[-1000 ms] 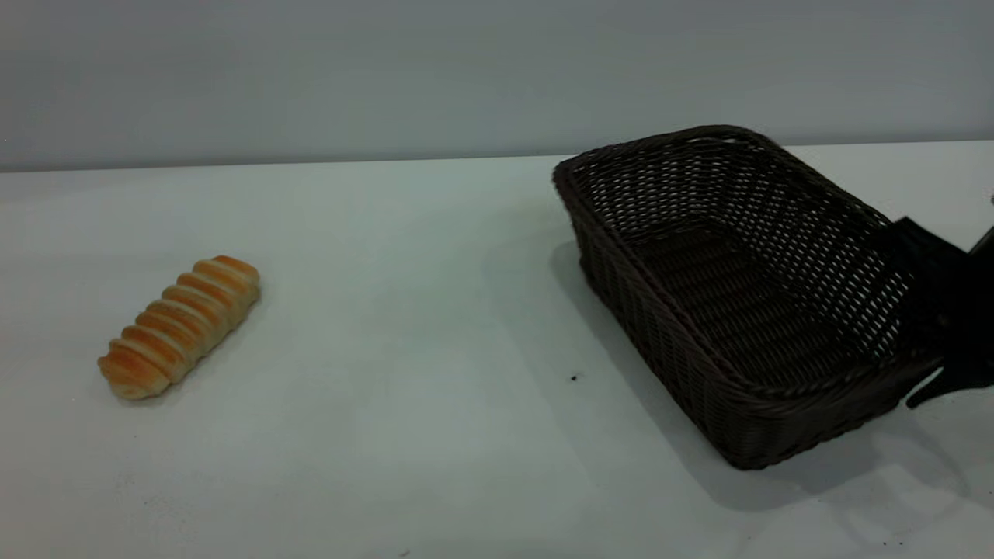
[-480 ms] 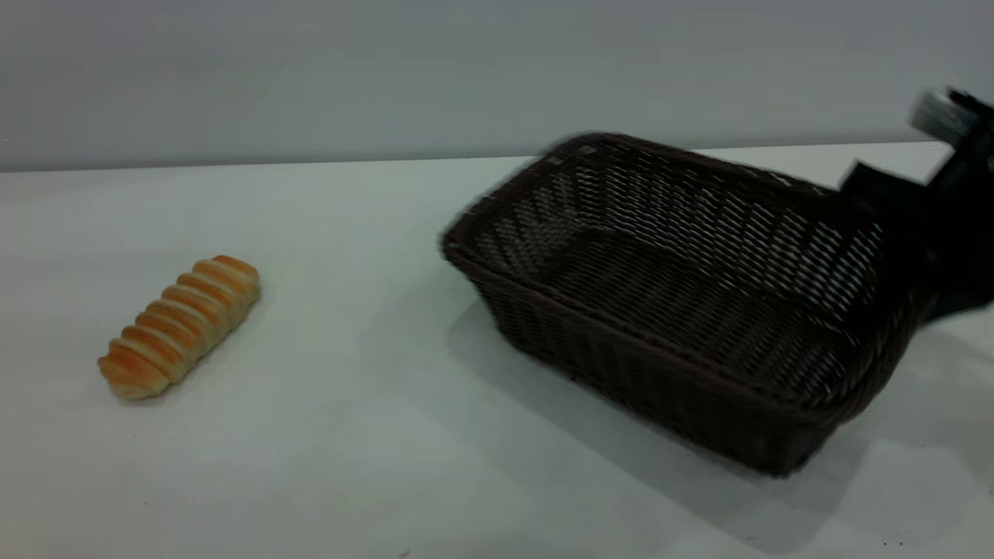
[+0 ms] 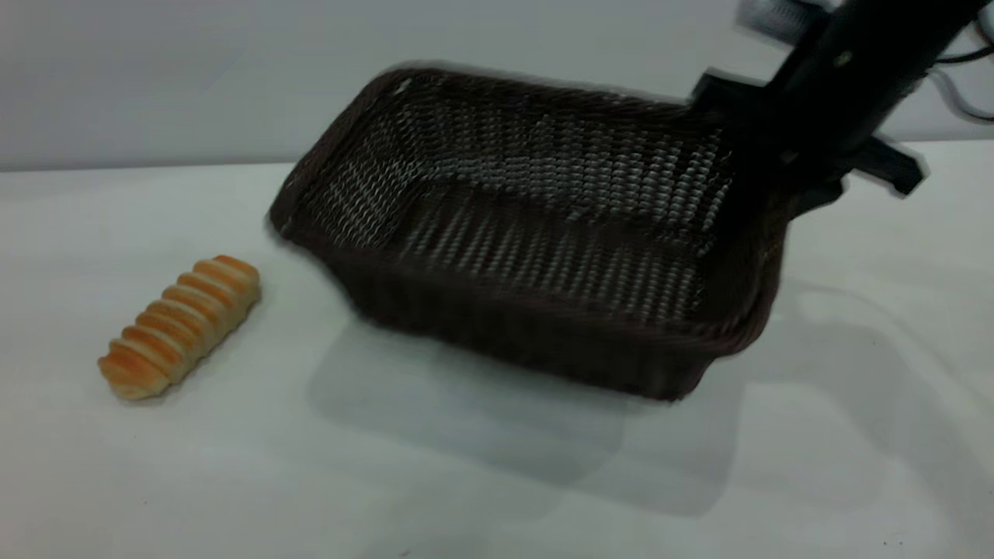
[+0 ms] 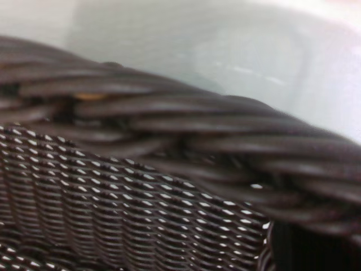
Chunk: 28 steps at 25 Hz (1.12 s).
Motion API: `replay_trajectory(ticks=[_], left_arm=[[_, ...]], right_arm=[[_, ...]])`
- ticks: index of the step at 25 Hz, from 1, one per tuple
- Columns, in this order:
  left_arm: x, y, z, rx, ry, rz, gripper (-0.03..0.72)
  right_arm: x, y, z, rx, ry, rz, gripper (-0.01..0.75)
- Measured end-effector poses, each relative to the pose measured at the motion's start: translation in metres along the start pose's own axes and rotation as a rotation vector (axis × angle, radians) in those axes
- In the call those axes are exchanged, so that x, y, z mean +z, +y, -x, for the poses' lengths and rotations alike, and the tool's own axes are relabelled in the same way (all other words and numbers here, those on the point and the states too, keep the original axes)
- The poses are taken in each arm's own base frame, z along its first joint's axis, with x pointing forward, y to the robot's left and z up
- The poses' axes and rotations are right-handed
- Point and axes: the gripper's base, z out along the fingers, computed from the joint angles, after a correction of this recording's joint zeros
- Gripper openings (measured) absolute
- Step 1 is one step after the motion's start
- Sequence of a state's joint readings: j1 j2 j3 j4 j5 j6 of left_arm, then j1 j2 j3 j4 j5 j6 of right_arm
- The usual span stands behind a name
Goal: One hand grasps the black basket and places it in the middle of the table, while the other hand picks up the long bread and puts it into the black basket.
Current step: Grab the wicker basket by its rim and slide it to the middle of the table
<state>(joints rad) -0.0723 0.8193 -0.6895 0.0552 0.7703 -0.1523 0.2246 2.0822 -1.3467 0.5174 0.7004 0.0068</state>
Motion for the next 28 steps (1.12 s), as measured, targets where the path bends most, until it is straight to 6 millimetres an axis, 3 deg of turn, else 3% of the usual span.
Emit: replay_trajectory(ticks=[7,12,22,28], left_arm=[[0.000,0.000,0.000,0.000,0.000,0.000,0.481],[0.000,0.000,0.000,0.000,0.000,0.000,0.481],[0.000,0.000,0.000,0.000,0.000,0.000,0.481],[0.000,0.000,0.000,0.000,0.000,0.000,0.481]], right_arm=[[0.042,0.026,-0.004,-0.097,0.103,-0.001,0.124],[0.052,0.029,-0.006,-0.159,0.144,0.000,0.135],[0.049,0.028,-0.006,-0.225,0.180,0.013,0.366],[0.019,0.009,0.026,-0.171,0.183,0.035,0.387]])
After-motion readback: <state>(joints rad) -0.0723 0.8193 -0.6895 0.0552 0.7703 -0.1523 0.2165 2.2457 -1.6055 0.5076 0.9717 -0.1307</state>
